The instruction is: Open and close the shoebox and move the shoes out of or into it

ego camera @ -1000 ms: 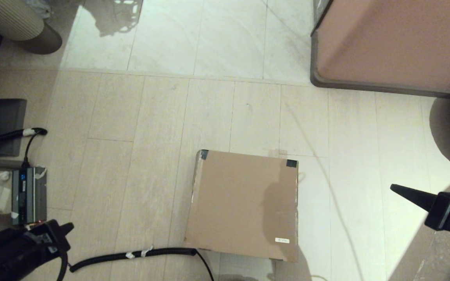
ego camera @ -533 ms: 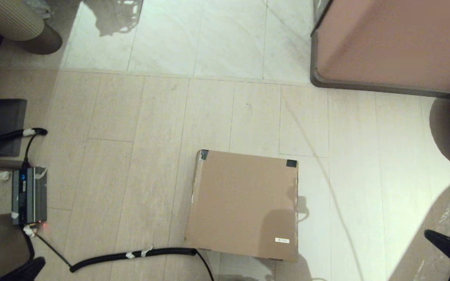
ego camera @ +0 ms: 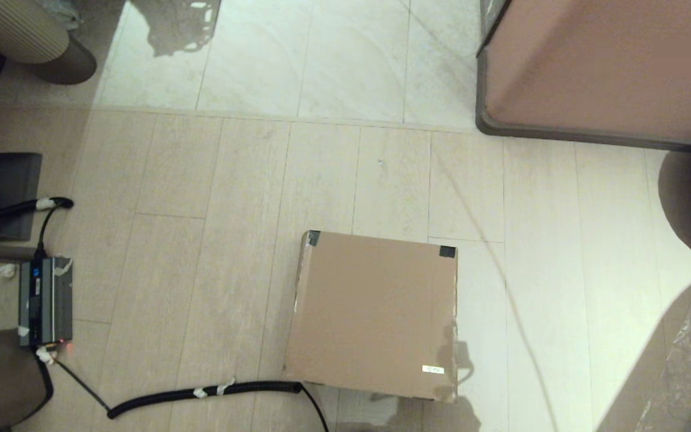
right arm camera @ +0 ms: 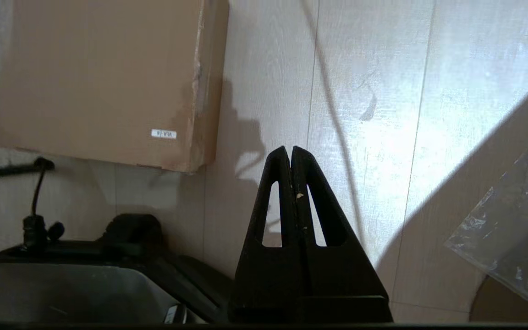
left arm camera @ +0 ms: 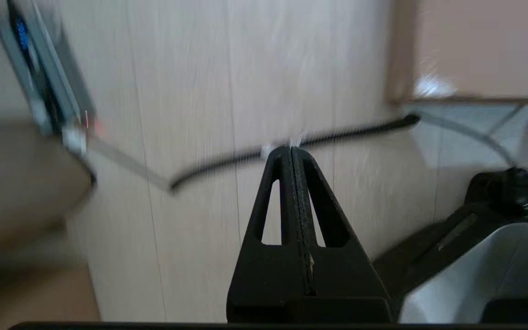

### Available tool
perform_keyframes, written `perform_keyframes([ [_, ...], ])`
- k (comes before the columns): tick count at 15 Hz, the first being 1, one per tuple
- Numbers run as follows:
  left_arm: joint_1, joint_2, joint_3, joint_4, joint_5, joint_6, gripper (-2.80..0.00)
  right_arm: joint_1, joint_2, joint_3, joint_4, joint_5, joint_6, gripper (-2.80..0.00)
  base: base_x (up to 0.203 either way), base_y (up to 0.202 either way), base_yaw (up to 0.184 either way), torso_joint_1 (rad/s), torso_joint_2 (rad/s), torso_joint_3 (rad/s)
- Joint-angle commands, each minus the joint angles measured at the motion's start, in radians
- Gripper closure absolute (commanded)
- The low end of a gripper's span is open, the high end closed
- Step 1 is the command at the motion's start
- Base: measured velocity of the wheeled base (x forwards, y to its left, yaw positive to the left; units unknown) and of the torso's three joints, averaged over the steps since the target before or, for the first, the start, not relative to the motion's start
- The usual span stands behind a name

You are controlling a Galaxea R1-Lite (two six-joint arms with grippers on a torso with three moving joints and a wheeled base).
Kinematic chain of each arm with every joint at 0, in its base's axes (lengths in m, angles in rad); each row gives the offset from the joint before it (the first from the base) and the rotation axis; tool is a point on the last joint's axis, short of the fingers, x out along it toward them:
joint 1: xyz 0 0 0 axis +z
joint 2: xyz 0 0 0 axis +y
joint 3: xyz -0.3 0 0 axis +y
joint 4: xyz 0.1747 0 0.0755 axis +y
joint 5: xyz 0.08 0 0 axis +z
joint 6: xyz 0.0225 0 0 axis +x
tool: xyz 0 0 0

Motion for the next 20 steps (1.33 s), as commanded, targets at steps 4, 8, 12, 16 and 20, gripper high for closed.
perform_keyframes([
  [4, 0.007, -0.179, -0.015, 0.061, -0.094, 0.023, 0.00, 0.008, -0.168, -0.023, 0.168, -0.013, 0.056, 0.00, 0.000, 0.000, 0.000, 0.000, 0.00, 0.000],
  [8, 0.007, -0.183, -0.014, 0.053, -0.065, 0.020, 0.00, 0.011, -0.183, -0.019, 0.156, -0.010, -0.054, 0.00, 0.000, 0.000, 0.000, 0.000, 0.00, 0.000],
  [12, 0.007, -0.183, -0.014, 0.058, -0.098, 0.011, 0.00, 0.012, -0.238, 0.004, 0.139, -0.037, -0.315, 0.00, 0.000, 0.000, 0.000, 0.000, 0.00, 0.000],
  [16, 0.007, -0.183, 0.025, 0.040, -0.100, -0.133, 0.00, 0.013, -0.258, 0.014, 0.138, -0.096, -0.014, 0.00, 0.000, 0.000, 0.000, 0.000, 0.00, 0.000],
  [20, 0.007, -0.183, 0.024, 0.038, -0.161, -0.060, 0.00, 0.013, -0.259, 0.015, 0.145, -0.062, -0.102, 0.00, 0.000, 0.000, 0.000, 0.000, 0.00, 0.000],
])
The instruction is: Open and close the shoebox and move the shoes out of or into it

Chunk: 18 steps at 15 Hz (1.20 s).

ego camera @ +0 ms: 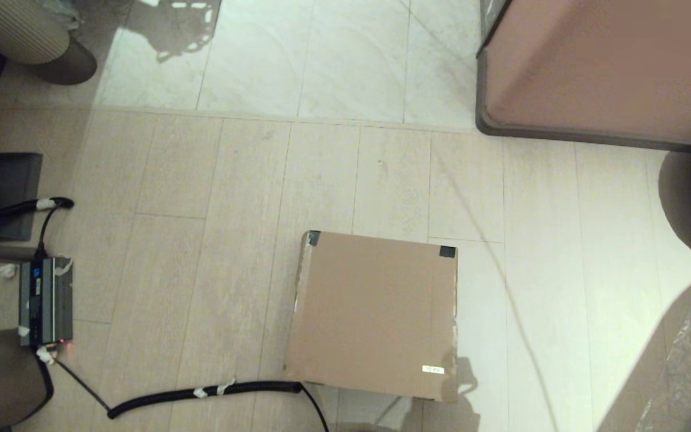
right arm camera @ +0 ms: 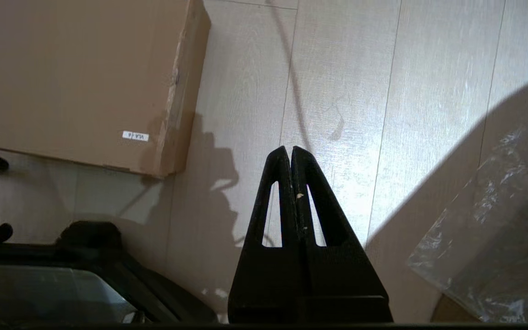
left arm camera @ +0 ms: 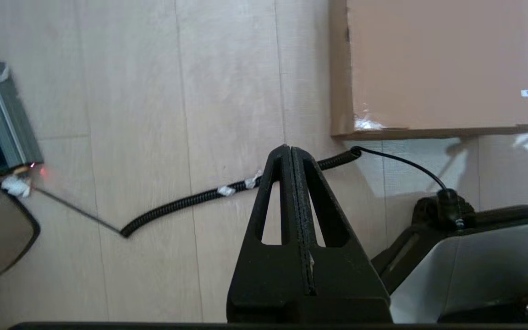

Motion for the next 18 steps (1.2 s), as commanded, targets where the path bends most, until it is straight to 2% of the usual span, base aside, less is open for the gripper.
perform_keyframes([
  [1, 0.000, 0.002, 0.004, -0.001, -0.003, -0.005, 0.00, 0.000, 0.002, 0.008, -0.008, -0.002, -0.002, 0.00, 0.000, 0.000, 0.000, 0.000, 0.00, 0.000],
  [5, 0.000, 0.002, 0.004, -0.002, -0.001, -0.007, 0.00, 0.000, 0.002, 0.040, -0.097, -0.022, -0.013, 0.00, 0.000, 0.000, 0.000, 0.000, 0.00, 0.000],
  [18, 0.000, 0.002, 0.005, -0.002, 0.005, -0.008, 0.00, 0.000, 0.002, 0.040, -0.095, -0.021, 0.004, 0.00, 0.000, 0.000, 0.000, 0.000, 0.00, 0.000],
])
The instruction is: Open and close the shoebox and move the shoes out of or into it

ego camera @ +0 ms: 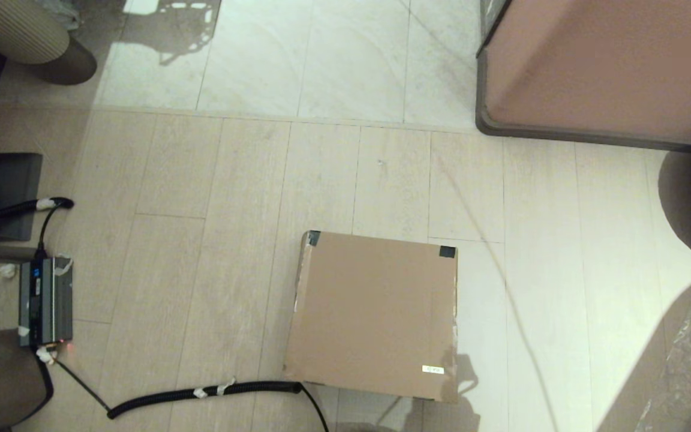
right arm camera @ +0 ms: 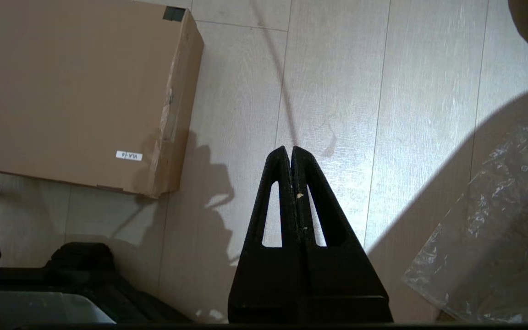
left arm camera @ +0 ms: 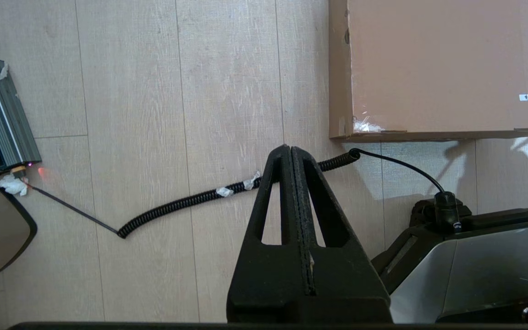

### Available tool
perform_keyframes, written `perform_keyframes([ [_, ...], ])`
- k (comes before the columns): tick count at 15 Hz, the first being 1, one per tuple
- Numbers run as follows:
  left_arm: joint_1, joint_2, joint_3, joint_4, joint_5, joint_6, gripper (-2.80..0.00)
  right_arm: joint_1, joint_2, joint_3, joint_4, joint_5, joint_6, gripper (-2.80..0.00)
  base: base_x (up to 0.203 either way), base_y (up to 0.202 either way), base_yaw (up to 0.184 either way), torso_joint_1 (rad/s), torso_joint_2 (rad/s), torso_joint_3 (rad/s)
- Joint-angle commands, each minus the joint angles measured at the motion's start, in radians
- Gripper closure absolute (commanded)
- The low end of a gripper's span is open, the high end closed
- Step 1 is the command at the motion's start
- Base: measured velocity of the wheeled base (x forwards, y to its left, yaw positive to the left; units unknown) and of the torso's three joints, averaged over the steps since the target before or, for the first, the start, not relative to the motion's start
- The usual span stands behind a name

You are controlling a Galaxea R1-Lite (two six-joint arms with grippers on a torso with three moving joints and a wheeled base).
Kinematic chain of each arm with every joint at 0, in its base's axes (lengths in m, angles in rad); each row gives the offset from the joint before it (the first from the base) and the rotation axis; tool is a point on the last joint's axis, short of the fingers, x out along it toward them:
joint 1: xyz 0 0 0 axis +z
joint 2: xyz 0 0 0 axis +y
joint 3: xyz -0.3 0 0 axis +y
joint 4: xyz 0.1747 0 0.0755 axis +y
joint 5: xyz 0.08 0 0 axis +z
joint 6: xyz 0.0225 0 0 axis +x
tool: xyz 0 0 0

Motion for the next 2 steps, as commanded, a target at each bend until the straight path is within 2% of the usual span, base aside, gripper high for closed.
perform_keyframes([
  [1, 0.000, 0.002, 0.000, 0.002, 0.000, 0.000, 0.00, 0.000, 0.003, 0.000, 0.002, 0.003, 0.002, 0.00, 0.000, 0.000, 0.000, 0.000, 0.00, 0.000],
  [2, 0.000, 0.002, 0.000, 0.002, 0.000, 0.000, 0.00, 0.000, 0.003, 0.000, 0.004, 0.005, 0.006, 0.00, 0.000, 0.000, 0.000, 0.000, 0.00, 0.000],
])
